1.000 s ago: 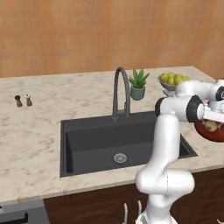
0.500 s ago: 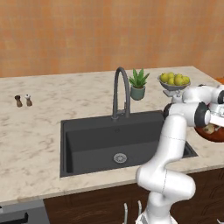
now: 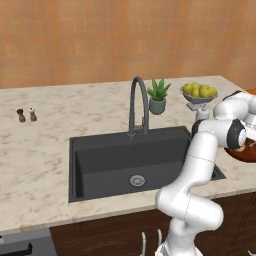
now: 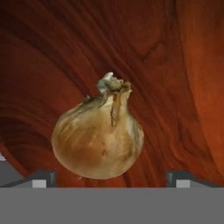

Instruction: Pick the onion from the sink and place it in the bowl. Then pick the bowl and place it in the microwave. Then close the microwave door and press the start button.

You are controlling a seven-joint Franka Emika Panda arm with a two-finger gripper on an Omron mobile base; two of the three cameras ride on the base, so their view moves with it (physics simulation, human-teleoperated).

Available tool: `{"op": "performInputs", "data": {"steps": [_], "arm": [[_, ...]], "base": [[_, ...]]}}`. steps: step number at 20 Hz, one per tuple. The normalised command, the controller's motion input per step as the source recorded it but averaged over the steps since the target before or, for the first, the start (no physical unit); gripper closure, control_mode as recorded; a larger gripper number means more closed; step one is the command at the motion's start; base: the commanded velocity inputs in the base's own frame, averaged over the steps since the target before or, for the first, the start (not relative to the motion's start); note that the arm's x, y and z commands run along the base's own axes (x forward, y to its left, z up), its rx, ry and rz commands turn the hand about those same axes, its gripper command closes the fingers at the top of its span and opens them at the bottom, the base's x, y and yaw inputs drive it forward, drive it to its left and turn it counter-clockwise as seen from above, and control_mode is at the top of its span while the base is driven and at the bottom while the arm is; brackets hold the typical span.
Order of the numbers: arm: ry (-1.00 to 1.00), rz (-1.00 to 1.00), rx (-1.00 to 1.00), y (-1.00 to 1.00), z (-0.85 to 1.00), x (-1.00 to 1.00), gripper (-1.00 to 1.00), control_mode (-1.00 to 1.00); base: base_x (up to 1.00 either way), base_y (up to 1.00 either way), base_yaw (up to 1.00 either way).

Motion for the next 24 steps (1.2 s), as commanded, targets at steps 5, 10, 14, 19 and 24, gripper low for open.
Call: {"op": "performInputs", "data": {"steps": [5,10,14,19,24], "arm": [[0.0,-0.15,0.0,-0.02,0.38,-0.21,-1.0,-1.0],[-0.02,-0.14,0.0,-0.34,0.01,-0.29,-1.0,-1.0],[-0.07,-0.08,0.0,-0.32,0.0,-0.13,-1.0,-1.0],[-0.1,-0.03,0.0,-0.48,0.0,-0.01,-1.0,-1.0],[-0.11,0.0,0.0,-0.5,0.0,0.0,-1.0,-1.0]], "base": [[0.0,0.0,0.0],[0.0,0.0,0.0],[0.0,0.0,0.0],[0.0,0.0,0.0],[0.0,0.0,0.0]]}}
